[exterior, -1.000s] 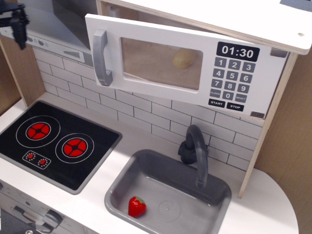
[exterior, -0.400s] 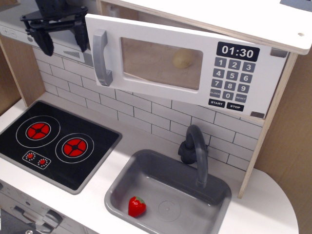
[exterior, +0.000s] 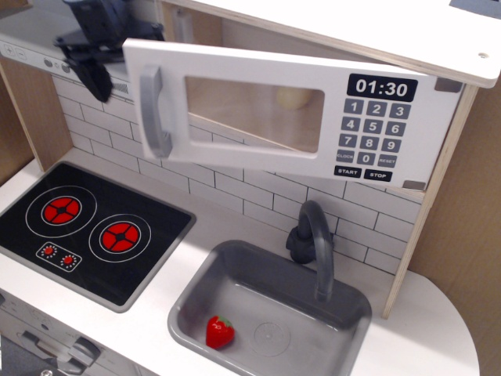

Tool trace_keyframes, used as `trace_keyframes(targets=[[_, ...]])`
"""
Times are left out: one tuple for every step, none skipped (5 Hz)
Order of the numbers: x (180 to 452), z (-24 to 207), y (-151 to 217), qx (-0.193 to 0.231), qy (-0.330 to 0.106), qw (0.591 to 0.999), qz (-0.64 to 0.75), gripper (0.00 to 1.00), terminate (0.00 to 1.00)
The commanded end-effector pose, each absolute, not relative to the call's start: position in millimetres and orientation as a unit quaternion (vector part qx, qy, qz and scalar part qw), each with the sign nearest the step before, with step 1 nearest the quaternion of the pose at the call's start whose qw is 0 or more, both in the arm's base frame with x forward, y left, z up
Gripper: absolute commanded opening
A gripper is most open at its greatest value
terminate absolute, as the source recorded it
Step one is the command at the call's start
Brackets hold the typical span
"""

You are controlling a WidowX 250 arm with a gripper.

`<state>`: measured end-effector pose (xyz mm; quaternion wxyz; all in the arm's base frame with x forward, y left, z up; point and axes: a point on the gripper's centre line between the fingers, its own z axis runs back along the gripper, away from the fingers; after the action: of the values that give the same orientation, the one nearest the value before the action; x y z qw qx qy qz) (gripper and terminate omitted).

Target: Open microwave

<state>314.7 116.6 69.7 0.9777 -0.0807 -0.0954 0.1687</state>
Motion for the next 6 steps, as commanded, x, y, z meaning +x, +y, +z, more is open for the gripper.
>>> trace_keyframes(targets=[[242,89,75,-0.061,-0.084,0.992,0.076,1.00,0.00],[208,87,47,-0.054,-0.052,0.996,0.038,1.00,0.00],[190,83,23,-0.042,-0.034,0.998,0.024,1.00,0.00],[186,75,-3,-0.034,-0.018,0.999,0.021,1.00,0.00],[187,76,-26,-0.048,-0.028,0.998,0.025,1.00,0.00],[187,77,-53,-0.058,-0.018,0.998,0.023,1.00,0.00]])
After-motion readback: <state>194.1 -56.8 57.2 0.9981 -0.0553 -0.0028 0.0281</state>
